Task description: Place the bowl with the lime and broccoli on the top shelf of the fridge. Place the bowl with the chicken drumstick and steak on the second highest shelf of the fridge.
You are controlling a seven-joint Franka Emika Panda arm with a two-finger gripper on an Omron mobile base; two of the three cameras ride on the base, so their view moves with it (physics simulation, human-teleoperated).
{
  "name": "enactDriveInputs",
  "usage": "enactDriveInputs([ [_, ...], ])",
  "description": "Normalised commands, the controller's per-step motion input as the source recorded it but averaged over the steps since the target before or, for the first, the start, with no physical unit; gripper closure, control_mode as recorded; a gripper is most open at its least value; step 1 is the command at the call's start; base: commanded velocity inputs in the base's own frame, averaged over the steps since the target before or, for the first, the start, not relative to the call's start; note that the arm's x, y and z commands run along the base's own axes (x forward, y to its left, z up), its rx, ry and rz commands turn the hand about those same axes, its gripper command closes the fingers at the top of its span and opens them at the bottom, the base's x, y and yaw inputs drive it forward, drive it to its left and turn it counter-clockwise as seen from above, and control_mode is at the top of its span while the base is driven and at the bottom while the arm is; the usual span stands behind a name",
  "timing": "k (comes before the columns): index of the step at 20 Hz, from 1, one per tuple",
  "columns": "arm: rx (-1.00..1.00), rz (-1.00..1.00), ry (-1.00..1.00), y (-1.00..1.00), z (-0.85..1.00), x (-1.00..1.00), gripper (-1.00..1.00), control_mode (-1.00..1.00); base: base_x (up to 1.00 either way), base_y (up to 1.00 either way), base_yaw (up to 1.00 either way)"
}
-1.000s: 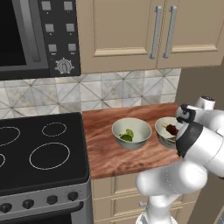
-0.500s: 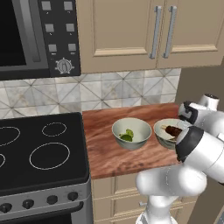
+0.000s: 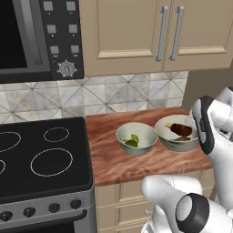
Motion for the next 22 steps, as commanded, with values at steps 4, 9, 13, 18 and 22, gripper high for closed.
enactDriveInputs([
  [4, 0.12, 0.00, -0.09, 1.00, 1.00, -0.65, 1.00, -1.00, 0.00, 0.00, 0.00],
  [9, 0.31, 0.00, -0.01, 0.72, 0.75, -0.61, 1.00, -1.00, 0.00, 0.00, 0.00],
  [13, 0.11, 0.00, 0.00, 0.07, 0.00, -0.07, 1.00, -1.00, 0.00, 0.00, 0.00],
  [18, 0.00, 0.00, 0.00, 0.00, 0.00, -0.09, 1.00, 1.00, -0.09, 0.00, 0.00],
  [22, 0.00, 0.00, 0.00, 0.00, 0.00, 0.00, 1.00, 1.00, -0.53, 0.00, 0.02],
])
